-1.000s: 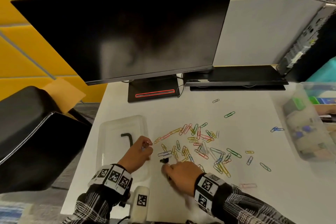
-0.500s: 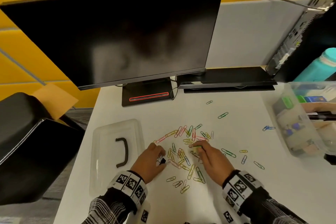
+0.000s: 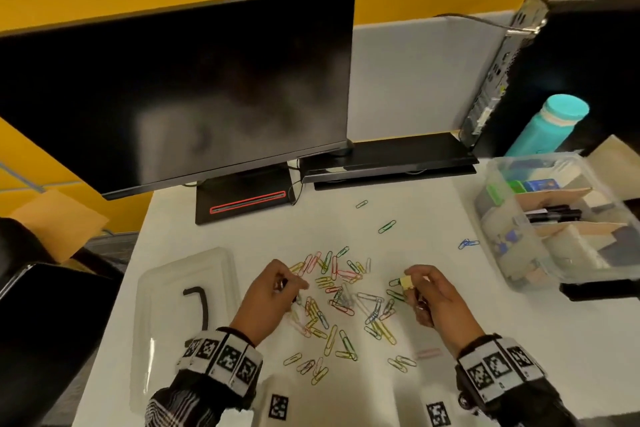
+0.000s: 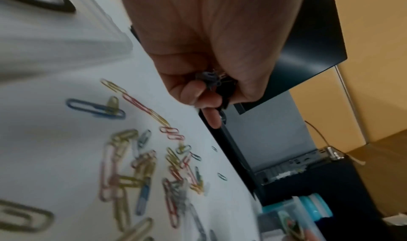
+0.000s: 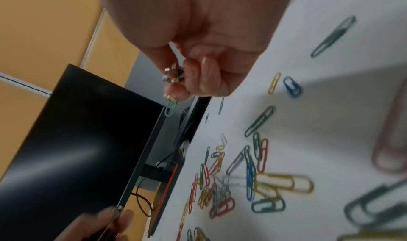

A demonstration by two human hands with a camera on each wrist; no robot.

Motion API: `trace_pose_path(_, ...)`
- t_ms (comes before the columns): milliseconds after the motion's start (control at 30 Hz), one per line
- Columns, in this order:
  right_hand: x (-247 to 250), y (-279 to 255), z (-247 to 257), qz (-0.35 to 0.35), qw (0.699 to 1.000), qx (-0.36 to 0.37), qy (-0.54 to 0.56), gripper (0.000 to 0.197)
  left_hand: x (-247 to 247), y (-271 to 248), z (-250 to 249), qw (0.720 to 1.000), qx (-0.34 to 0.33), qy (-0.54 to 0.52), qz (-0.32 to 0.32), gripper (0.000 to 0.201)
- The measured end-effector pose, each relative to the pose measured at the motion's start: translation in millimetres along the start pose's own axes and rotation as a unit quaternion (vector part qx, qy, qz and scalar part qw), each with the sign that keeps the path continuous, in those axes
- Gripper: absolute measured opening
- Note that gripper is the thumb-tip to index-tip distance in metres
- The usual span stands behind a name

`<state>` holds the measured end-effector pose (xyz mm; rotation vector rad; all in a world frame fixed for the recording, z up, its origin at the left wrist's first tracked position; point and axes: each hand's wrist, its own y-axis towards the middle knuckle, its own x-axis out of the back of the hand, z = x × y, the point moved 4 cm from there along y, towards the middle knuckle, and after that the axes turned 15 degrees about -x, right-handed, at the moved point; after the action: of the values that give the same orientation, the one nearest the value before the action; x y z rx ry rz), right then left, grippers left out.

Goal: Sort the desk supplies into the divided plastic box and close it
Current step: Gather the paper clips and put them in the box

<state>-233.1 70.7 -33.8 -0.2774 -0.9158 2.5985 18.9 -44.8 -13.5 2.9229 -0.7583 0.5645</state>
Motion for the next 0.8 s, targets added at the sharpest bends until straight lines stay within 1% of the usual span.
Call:
trace_pose_path(100,14,-5,8,-0.007,0.997,0.033,-0.067,0.015,-29,8,-26,0.999,-0.001,-0.031,0.027,0.009)
trace_pose_path(200,27,-10,19,0.009,0.992,0.068,-0.105,0.015,-68,17,-56,0.995,-0.029,-0.045,0.083,0.007)
trace_pose_path(300,37,-12,27,0.033,0.987,0.095,-0.124,0.015,-104,28,-80,0.99,-0.059,-0.027,0.124,0.011)
trace_pose_path(367,43,-13,32,0.051,0.983,0.113,-0.135,0.015,-123,35,-86,0.987,-0.072,-0.003,0.141,0.011)
trace_pose_path(467,50,-15,39,0.08,0.98,0.115,-0.141,0.017,-140,44,-91,0.985,-0.097,0.039,0.14,0.011)
trace_pose_path(533,56,-15,43,0.087,0.98,0.114,-0.136,0.02,-146,47,-96,0.98,-0.12,0.073,0.141,0.012)
trace_pose_path(700,66,-7,49,0.085,0.987,0.093,-0.102,0.023,-153,50,-110,0.959,-0.183,0.163,0.141,0.019)
trace_pose_path(800,67,0,52,0.078,0.989,0.088,-0.092,0.023,-156,51,-115,0.944,-0.213,0.22,0.122,0.017)
